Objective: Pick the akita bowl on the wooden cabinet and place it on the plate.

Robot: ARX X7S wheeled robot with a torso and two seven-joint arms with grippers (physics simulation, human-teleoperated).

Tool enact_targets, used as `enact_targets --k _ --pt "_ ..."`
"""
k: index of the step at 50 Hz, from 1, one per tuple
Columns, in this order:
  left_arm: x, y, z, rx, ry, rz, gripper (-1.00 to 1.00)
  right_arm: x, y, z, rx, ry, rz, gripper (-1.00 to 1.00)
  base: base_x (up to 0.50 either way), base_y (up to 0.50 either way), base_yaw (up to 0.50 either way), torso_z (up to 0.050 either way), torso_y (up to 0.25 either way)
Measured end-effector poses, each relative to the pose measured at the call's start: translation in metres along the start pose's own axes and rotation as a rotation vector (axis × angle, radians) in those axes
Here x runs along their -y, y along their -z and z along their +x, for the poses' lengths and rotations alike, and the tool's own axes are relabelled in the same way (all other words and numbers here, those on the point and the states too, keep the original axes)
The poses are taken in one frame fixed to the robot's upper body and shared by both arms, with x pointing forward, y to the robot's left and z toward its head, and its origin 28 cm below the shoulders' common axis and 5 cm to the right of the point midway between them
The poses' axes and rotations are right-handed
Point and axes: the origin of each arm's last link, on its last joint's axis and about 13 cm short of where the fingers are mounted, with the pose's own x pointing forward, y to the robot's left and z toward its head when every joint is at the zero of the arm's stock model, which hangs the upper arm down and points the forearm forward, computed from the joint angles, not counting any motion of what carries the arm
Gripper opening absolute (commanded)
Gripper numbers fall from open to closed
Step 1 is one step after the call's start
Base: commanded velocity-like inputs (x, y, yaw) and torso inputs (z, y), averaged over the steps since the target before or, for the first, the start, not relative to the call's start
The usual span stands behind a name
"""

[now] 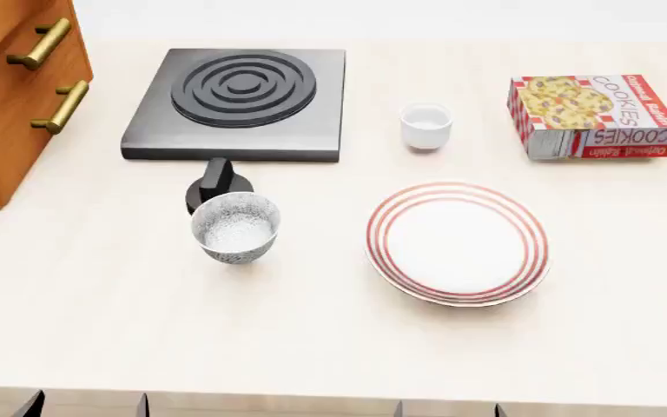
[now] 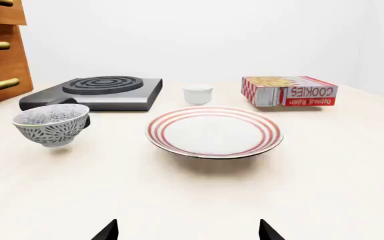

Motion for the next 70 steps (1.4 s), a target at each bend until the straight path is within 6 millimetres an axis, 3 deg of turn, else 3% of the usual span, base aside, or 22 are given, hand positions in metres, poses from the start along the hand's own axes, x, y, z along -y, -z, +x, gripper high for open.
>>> enact_targets --k 38,70 --pt "-0.0004 0.0 -0.0023 0.004 -0.006 0.015 1.0 0.0002 -0.0008 -0.002 0.001 0.012 0.026 1.0 0.0 0.0 0.0 0.0 0.0" --pt "-0.0009 0.0007 -0.0009 -0.002 -0.023 0.011 1.0 0.0001 -0.0017 -0.0021 0.001 0.014 0.031 1.0 0.0 0.0 0.0 0.049 0.0"
